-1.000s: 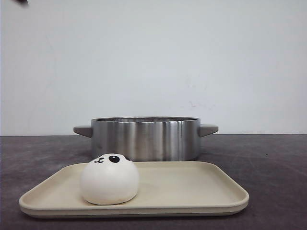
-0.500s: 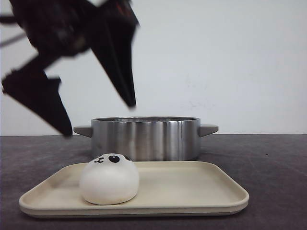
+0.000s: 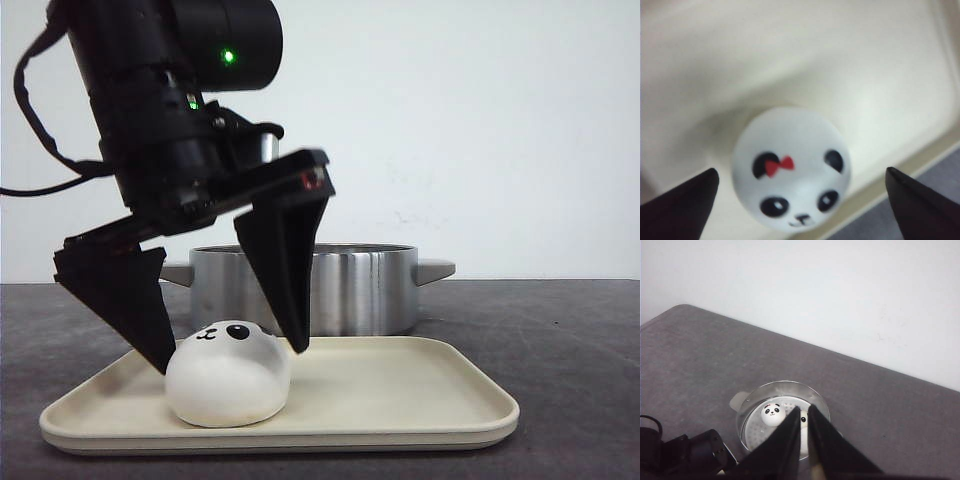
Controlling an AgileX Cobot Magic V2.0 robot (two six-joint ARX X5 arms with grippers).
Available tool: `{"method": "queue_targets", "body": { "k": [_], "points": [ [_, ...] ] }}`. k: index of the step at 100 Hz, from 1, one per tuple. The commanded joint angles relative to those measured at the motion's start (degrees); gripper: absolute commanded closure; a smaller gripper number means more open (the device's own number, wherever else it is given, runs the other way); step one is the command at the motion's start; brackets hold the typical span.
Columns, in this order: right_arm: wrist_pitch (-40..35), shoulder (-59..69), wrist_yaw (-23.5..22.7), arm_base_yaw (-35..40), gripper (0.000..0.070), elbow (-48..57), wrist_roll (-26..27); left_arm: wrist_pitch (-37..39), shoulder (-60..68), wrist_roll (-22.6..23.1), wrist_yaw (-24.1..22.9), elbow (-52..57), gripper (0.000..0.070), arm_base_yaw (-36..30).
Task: Steam buns
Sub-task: 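Lower the left gripper onto the last panda bun and grasp it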
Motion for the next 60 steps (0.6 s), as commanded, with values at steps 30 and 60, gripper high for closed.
{"method": "queue_targets", "body": {
  "k": [30,60],
  "points": [
    [0.22,0.79,0.22,0.90,0.0684,1.11,1.68,0.28,1.86,0.04,-2.86,0.96,0.0383,-0.59],
    [0.26,0.81,0.48,0.90,0.0684,1.07,1.86,-1.31,1.75,3.67,-2.75,1.09,0.0700,-0.72]
  ]
}}
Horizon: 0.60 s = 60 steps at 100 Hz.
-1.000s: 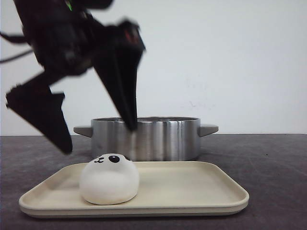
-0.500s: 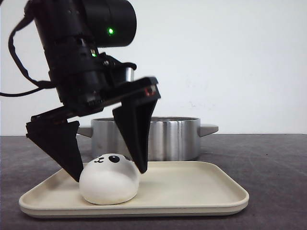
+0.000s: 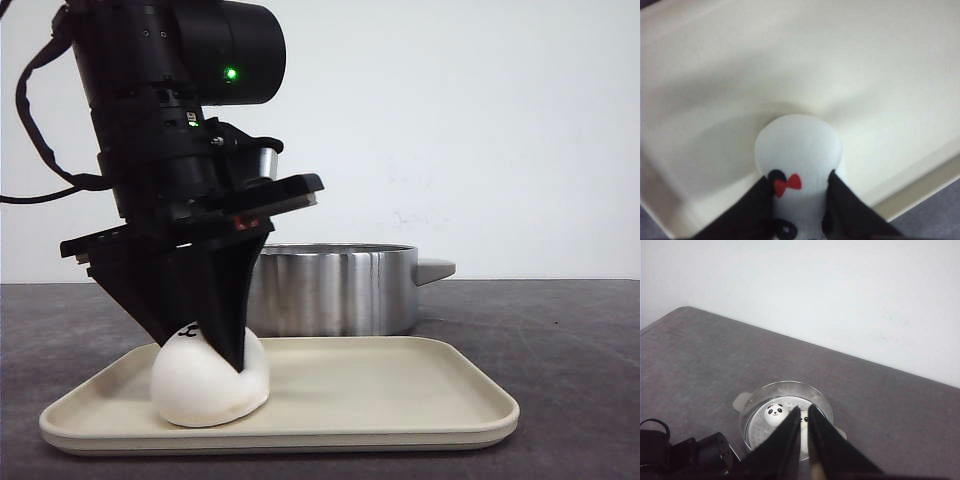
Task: Steam buns
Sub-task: 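Lower the left gripper onto the last panda bun and grasp it, then lift the bun with the left gripper and carry it over the pot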
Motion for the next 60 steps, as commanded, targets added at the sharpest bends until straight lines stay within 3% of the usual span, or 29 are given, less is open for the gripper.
{"method": "queue_targets", "body": {
  "k": [1,25,43,60],
  "points": [
    [0.26,0.81,0.37,0.72,0.0684,1.07,0.63,-0.66,0.85,1.99,-0.09,1.14,0.0700,-0.72],
    [0.26,0.81,0.37,0.72,0.0684,1.07,0.63,0.61,-7.87,4.07,1.03,7.89,0.0700,-2.56],
    [0.90,0.81,0.42,0.72,0.0684,1.07,0.61,8.33,-12.96,4.17,-5.38,15.56,0.0700,-2.60],
    [1.07,0.85,0.44,0.72,0.0684,1.05,0.63,11.26,-12.00,4.37,-6.16,19.71,0.0700,0.26]
  ]
}}
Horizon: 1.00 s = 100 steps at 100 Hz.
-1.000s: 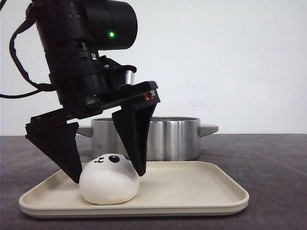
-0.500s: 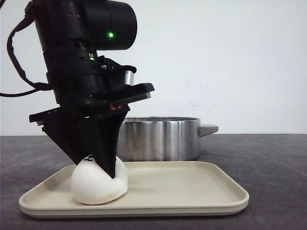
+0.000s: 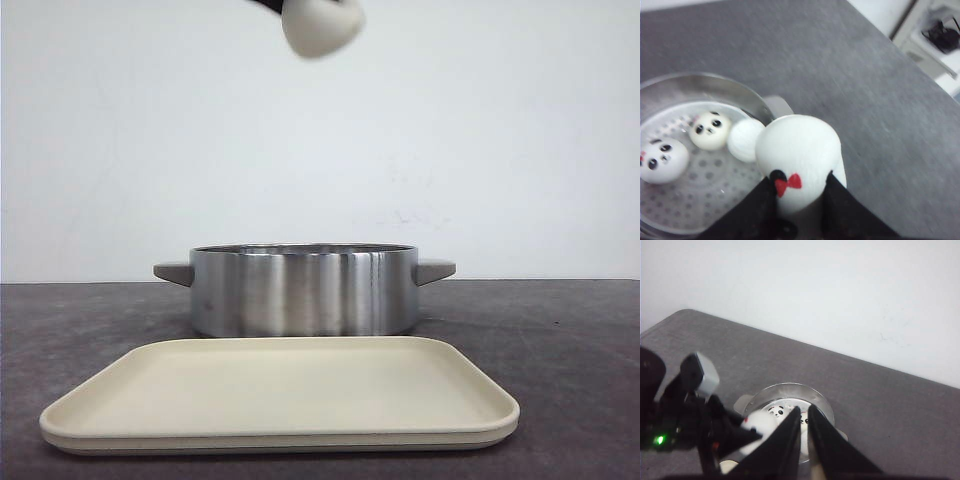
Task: Steam buns
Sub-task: 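Lift the bun with the left gripper and carry it over the pot, then lower the bun into the pot, open the left gripper, withdraw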
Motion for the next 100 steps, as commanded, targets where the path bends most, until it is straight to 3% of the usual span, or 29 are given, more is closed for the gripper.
{"method": "queue_targets", "body": {
  "k": [1,49,83,89,100],
  "points": [
    [0.59,0.83,0.37,0.72,0.0684,1.09,0.61,1.03,2.25,0.74,-0.17,0.87,0.0700,0.48],
    [0.59,0.83,1.38,0.72,0.0684,1.09,0.59,3.19,18.16,0.17,-0.20,0.87,0.0700,9.16],
    [0.11,0.85,1.33,0.72,0.0684,1.09,0.87,5.75,23.80,0.24,-0.17,0.87,0.0695,10.10],
    [0.11,0.85,1.33,0.72,0.0684,1.09,0.98,5.84,23.80,0.22,-0.17,0.85,0.0600,9.99],
    [0.15,0.85,1.33,0.72,0.0684,1.09,1.27,4.96,23.78,0.26,-0.15,0.85,0.0288,9.99]
  ]
}}
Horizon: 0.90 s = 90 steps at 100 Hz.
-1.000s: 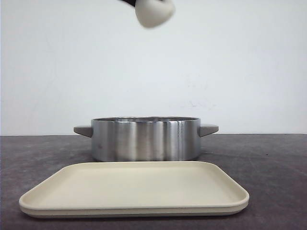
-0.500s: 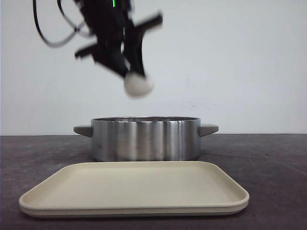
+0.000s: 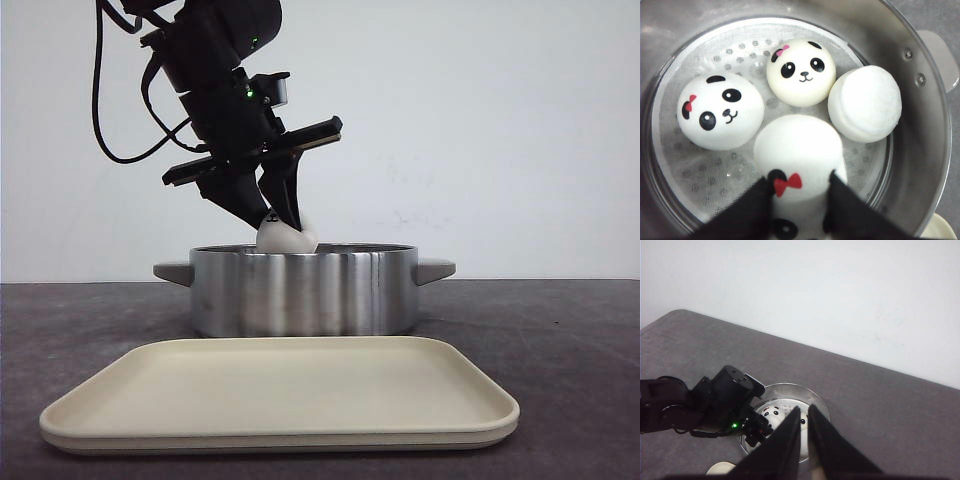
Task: Steam buns
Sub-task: 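Lower the bun into the pot, open the left gripper, withdraw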
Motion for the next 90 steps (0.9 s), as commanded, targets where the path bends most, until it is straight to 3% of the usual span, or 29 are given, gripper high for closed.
{"method": "queue_targets", "body": {
  "k": [1,6,13,45,64,74,90],
  "points": [
    [0.35,0.79,0.22,0.72,0.0684,1.11,1.07,-0.22,0.83,0.00,0.00,0.87,0.0265,-0.48],
    [0.37,0.79,0.22,0.72,0.0684,1.11,1.07,-1.05,0.81,0.02,0.00,0.87,0.0179,-0.46],
    [0.39,0.85,0.20,0.72,0.0684,1.11,1.05,-2.14,0.81,0.02,0.00,0.87,0.0144,-0.46],
    [-1.27,1.60,0.42,0.72,0.0684,0.79,1.01,-11.56,-1.25,0.00,-0.48,5.40,0.0159,-0.35],
    [-3.45,1.81,5.86,0.72,0.0684,-3.39,1.01,-8.31,-12.41,-0.44,-1.73,5.40,0.0426,-1.20],
    [-3.04,1.44,8.09,0.72,0.0684,-7.61,1.01,-8.24,-19.67,-0.37,-1.70,5.33,0.0694,-1.64],
    [6.05,-1.22,6.49,0.79,0.0684,-19.02,1.01,-10.29,-30.67,0.48,-2.14,5.31,0.0700,-2.91]
  ]
}}
